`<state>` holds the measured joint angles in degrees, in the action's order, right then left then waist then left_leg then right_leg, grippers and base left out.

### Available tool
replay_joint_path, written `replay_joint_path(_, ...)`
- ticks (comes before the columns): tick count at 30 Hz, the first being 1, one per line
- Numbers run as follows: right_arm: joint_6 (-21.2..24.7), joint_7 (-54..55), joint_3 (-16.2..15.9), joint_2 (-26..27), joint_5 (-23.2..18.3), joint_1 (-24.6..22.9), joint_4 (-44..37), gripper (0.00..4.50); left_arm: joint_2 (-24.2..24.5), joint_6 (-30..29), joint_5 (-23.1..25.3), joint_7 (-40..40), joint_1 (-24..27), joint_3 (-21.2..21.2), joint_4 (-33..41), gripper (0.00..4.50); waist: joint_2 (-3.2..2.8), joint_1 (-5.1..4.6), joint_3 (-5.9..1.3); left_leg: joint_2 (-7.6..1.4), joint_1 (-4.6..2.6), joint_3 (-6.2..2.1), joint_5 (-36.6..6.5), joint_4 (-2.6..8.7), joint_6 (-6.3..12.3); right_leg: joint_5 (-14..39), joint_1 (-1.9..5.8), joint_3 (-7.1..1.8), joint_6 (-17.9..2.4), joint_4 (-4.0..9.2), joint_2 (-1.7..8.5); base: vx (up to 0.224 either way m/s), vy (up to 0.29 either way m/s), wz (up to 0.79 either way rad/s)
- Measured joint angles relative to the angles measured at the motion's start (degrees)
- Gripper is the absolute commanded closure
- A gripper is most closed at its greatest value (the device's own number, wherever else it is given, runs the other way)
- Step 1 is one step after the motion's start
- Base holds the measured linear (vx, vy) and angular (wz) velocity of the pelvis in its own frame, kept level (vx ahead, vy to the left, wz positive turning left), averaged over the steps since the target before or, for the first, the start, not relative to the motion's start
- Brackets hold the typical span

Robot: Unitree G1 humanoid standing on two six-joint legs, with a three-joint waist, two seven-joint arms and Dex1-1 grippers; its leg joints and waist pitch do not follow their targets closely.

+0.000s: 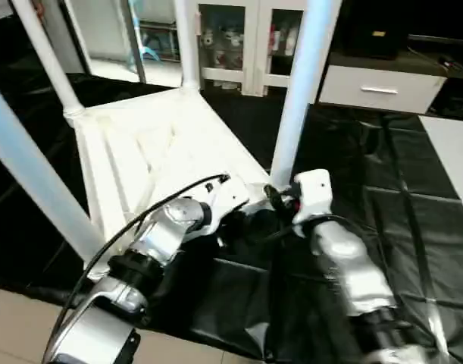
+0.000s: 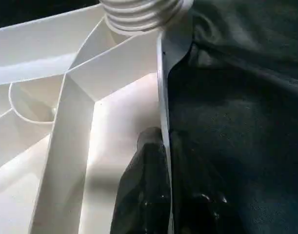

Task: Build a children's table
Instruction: Rotate leg to tighten

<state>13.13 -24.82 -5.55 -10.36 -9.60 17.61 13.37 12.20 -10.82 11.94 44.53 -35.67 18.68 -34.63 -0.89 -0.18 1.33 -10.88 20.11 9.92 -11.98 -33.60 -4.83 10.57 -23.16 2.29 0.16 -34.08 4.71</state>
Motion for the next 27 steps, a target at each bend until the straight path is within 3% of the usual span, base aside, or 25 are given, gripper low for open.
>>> replay_joint_path(2,1.5,-8.9,-2.2,-6.6,-1.5,-0.7,-3.2,0.9,2.2,1.3,-1.1,4.0,1.9,0.0,2.6,4.5,-0.03,0.05,0.01,-0.05,0.0,-0.01,0.0,0.07,0.0,0.0,0.0,0.02,0.1,0.02,-0.04,0.0,0.0,0.0)
replay_joint_path(5,2.1,-20.0,-5.1,-13.9,-2.0,-2.1,-6.7,0.86,6.1,3.9,-2.4,10.3,4.7,0.6,6.4,4.5,-0.01,0.5,0.02,-0.19,0.02,-0.05,0.0,0.14,-0.01,0.1,0.0,0.11,0.2,0.02,-0.16,0.0,0.0,0.0)
replay_joint_path(10,2.5,-29.7,-6.1,-20.2,-3.1,-2.4,-8.1,0.86,10.8,2.9,-6.2,19.7,8.4,1.2,12.7,4.5,0.11,1.09,0.1,-0.18,0.08,-0.03,0.0,0.13,0.02,0.2,0.0,0.1,0.1,0.11,-0.14,0.0,0.0,0.0)
replay_joint_path(15,2.5,-34.0,-7.9,-21.3,-3.4,-2.2,-8.3,0.86,12.1,1.3,-7.8,25.4,9.4,3.7,16.5,4.5,0.17,2.39,0.14,-0.19,-0.02,0.07,0.0,0.05,0.01,0.2,-0.01,0.06,0.1,0.08,-0.08,0.0,0.0,0.0)
replay_joint_path(27,2.1,-38.2,-10.6,-22.1,-2.0,-0.9,-7.4,0.86,12.8,0.6,-7.9,26.5,9.6,3.8,17.6,4.5,0.32,2.35,0.23,-0.18,0.04,0.15,0.0,-0.06,0.01,0.2,0.04,-0.02,0.1,0.02,-0.04,0.0,0.0,0.0)
